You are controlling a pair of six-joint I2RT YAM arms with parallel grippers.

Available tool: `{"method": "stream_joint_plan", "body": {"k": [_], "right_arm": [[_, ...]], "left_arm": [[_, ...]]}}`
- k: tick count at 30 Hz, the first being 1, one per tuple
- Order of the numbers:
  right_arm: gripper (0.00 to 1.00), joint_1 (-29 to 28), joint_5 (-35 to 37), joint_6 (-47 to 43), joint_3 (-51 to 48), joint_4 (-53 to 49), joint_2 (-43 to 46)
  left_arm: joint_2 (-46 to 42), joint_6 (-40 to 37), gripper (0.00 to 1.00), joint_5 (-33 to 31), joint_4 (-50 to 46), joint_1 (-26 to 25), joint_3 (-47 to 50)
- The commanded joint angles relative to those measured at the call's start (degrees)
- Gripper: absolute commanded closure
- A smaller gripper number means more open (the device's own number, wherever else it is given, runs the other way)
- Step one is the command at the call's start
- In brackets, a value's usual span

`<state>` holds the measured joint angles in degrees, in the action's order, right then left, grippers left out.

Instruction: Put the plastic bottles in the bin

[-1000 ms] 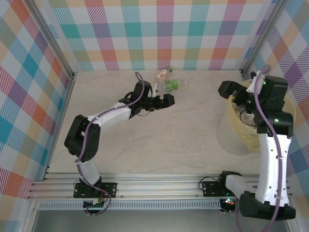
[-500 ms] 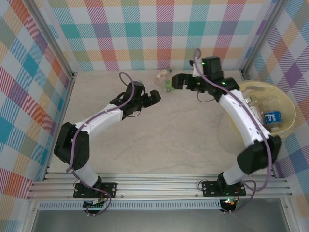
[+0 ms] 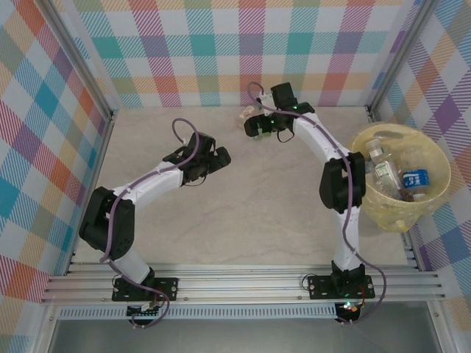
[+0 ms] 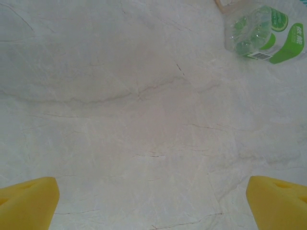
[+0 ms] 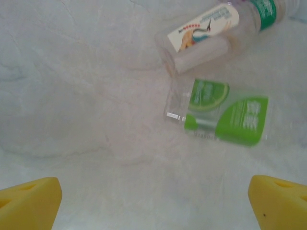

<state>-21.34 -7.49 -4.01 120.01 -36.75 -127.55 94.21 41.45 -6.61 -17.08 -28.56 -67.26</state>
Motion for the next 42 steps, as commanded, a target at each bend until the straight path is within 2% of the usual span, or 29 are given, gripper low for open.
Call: {"method": "stream_joint_plan", "body": {"k": [1, 6, 11, 15, 20, 28, 32, 35, 37, 38, 40, 42], "right_arm": [[0.00, 0.3, -0.1, -7.6, 8.0, -3.5, -5.3], [0.00, 0.3, 2.2, -6.5, 20.9, -5.8, -15.4], [0.00, 0.3, 2.5, -5.2, 29.4, -6.2, -22.7], [0.00, 0.4, -0.4, -4.6, 30.1, -7.6, -24.3], [0.00, 0.4, -4.1, -5.7, 29.7, -14.3, -22.9], [0.00, 0.1, -13.4, -2.6, 14.8, -19.6, -11.3], [0.00, -0.6, -16.0, -2.3, 5.6, -18.9, -4.4], [0.00, -0.8, -8.3, 7.0, -4.1, -11.9, 3.4], [0.00, -0.8, -0.1, 16.8, -11.8, -4.7, 9.1], [0.00, -0.8, 1.6, 20.4, -14.9, -1.7, 10.9], [0.00, -0.9, 2.5, 27.5, -19.0, 3.9, 12.1], [0.00, -1.1, 4.9, 31.7, -16.9, 3.4, 9.3]], "left_arm": [[-2.6, 0.8, 0.00, -2.0, -1.5, 0.8, 1.5], [-3.2, 0.6, 0.00, -2.8, -1.4, 1.4, 2.6], [-3.0, 0.1, 0.00, -2.8, -1.3, 1.9, 2.7], [-3.1, 0.0, 0.00, -3.1, -1.4, 2.1, 2.9], [-2.7, 0.0, 0.00, -2.8, -1.4, 2.2, 2.9], [-2.3, 0.3, 0.00, -0.7, 0.4, 2.2, 3.4], [-3.0, -1.9, 0.00, 4.8, 6.4, 2.1, 4.8], [-2.2, -3.3, 0.00, 9.3, 8.8, 2.2, 4.3], [-1.9, -3.0, 0.00, 10.0, 9.9, 2.1, 4.5], [-1.8, -2.7, 0.00, 10.0, 10.2, 2.2, 4.7], [-1.3, -2.3, 0.00, 10.0, 10.6, 2.2, 4.6], [-0.9, -2.1, 0.00, 10.0, 10.5, 2.1, 4.3]]}}
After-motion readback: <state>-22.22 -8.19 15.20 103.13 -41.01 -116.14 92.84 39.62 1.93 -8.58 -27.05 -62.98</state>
